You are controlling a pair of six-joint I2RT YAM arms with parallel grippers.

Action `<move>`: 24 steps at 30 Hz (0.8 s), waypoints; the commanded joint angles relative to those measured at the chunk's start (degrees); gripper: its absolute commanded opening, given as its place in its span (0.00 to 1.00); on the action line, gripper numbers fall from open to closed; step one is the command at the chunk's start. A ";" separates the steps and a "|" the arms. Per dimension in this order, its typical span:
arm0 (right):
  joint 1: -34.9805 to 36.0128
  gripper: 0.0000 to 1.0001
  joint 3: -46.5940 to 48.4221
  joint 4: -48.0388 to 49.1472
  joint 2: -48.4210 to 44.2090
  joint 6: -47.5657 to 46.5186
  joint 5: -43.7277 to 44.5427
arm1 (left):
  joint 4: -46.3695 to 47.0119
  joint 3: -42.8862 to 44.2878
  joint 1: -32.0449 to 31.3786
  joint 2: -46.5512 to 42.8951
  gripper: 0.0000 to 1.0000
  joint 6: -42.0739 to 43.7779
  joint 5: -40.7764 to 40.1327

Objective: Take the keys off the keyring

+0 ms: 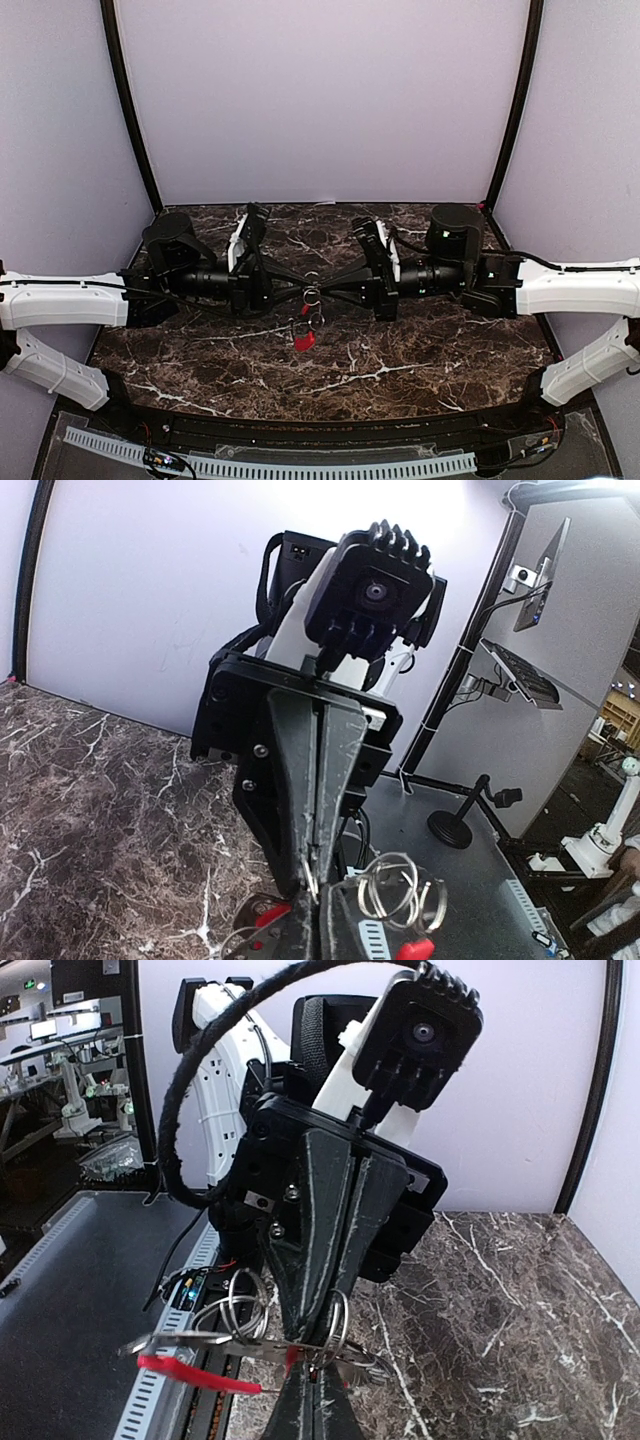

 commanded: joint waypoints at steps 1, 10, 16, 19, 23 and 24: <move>0.69 0.00 -0.53 0.82 0.09 -0.01 0.23 | 5.19 -0.37 -0.19 -1.19 0.00 -1.00 -0.33; 3.33 0.00 -2.31 5.16 0.51 1.45 6.09 | 6.16 -0.87 -0.19 -0.17 0.00 -2.48 -4.19; 7.24 0.00 -3.07 7.96 1.20 1.56 16.97 | 7.25 -2.38 -0.14 -0.23 0.00 -3.88 -8.60; 8.58 0.00 -2.04 7.82 2.60 1.89 20.62 | 8.57 -3.22 -0.13 -0.23 0.00 -4.58 -9.67; 9.51 0.00 -1.06 8.89 4.27 3.08 22.53 | 9.98 -3.96 -0.16 -0.06 0.00 -5.58 -11.05; 9.54 0.00 -0.85 9.03 4.55 3.41 22.57 | 10.20 -4.26 -0.15 -0.06 0.00 -5.79 -11.48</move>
